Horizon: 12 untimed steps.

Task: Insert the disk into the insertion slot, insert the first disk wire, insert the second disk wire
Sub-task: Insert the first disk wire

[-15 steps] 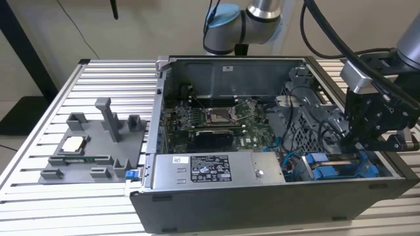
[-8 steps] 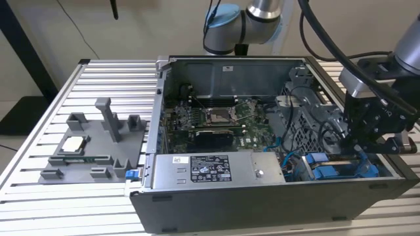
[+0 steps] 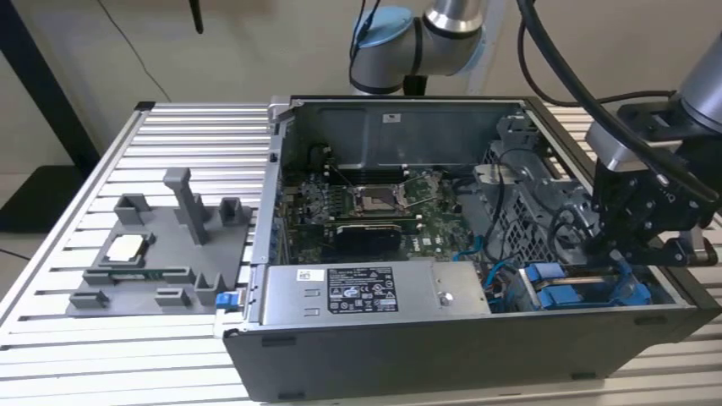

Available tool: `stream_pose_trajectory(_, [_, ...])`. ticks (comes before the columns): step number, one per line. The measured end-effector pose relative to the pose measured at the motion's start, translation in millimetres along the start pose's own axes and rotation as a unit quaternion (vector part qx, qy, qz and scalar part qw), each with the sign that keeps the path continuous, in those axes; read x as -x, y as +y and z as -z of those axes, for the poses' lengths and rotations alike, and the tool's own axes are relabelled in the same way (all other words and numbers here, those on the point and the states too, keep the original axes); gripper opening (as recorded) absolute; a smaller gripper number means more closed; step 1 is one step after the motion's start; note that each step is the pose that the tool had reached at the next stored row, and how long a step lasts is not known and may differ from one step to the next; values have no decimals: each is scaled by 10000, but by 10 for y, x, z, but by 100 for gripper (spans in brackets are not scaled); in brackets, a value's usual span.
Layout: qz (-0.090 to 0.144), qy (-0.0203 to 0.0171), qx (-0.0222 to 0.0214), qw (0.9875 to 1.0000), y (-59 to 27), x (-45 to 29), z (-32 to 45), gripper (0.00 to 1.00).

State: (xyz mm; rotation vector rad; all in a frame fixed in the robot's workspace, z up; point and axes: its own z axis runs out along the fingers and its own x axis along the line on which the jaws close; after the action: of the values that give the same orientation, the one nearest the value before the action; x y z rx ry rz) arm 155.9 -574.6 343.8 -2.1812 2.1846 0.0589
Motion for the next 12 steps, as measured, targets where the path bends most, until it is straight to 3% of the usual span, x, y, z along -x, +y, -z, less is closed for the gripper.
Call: stream_pose_trajectory(12, [0,-12,0,10000,-13,-2,-40,19])
